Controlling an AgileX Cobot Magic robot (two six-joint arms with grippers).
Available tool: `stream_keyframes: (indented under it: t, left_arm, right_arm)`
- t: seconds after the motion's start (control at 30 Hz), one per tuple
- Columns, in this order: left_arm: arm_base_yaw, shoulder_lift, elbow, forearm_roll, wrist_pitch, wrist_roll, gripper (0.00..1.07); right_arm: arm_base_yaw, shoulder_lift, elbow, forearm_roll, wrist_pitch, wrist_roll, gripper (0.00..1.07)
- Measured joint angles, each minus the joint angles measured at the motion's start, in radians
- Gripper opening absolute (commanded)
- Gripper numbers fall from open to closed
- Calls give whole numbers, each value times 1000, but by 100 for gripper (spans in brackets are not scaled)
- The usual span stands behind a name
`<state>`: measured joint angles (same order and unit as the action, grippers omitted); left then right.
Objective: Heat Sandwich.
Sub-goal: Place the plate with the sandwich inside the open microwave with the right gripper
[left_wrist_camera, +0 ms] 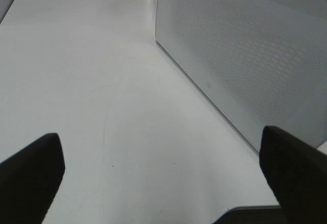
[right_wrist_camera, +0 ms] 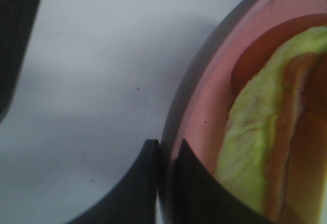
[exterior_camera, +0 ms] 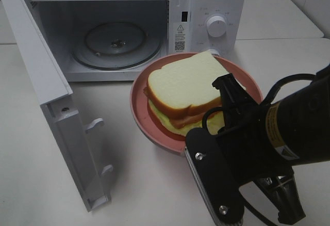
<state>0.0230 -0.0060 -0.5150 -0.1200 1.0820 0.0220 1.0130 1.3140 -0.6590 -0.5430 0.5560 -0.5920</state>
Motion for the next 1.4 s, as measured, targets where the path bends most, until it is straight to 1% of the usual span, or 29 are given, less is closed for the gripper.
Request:
stream_keyframes:
  t: [0.07,0.1,0.17,0.23,0.27,0.37,0.4,0.47,0.57,0.6,0.73,0.77,0.83,0.9,0.97,1.13,1.4]
  left_arm:
    - [0,0,0,0,0,0,96]
    - [0,0,0,0,0,0,96]
    - [0,0,0,0,0,0,96]
    - [0,0,0,0,0,0,96]
    - [0,0,0,0,0,0,96]
    - [0,0,0,0,0,0,96]
    - [0,0,0,0,0,0,96]
    - [0,0,0,0,0,0,96]
    - [0,0,0,0,0,0,96]
    - [0,0,0,0,0,0,96]
    - [0,0,0,0,0,0,96]
    - [0,0,0,0,0,0,96]
    - [0,0,0,0,0,0,96]
    - [0,0,0,0,0,0,96]
    - [0,0,0,0,0,0,96]
    - [0,0,0,0,0,0,96]
    - [0,0,0,0,0,0,96]
  right_arm:
    - [-14,0,0,8,-14,-39,0]
    - [-41,0,0,25,-29,-87,0]
    - [-58,0,0,38,-31,-117,0]
    - [-104,0,2,84,-39,-212,0]
    - [-104,0,2,84,-39,-212,0]
    - [-144,0,3,140,-64,-337,0]
    - [-171,0,3,180,-79,-418,0]
    - [-181,0,3,193,-81,-447,0]
    - [-231,0,3,242,-89,-557,0]
    - [-231,0,3,242,-89,-557,0]
    - [-288,0,3,285,-90,-663,0]
    - [-288,0,3,285,-90,-663,0]
    - [-320,0,3,330,-91,-722,0]
    - [-327,0,3,345,-91,-745,0]
    - [-341,0,3,400,-91,-811,0]
    - [-341,0,3,439,-96,-889,0]
    - [-341,0,3,443,-96,-900,0]
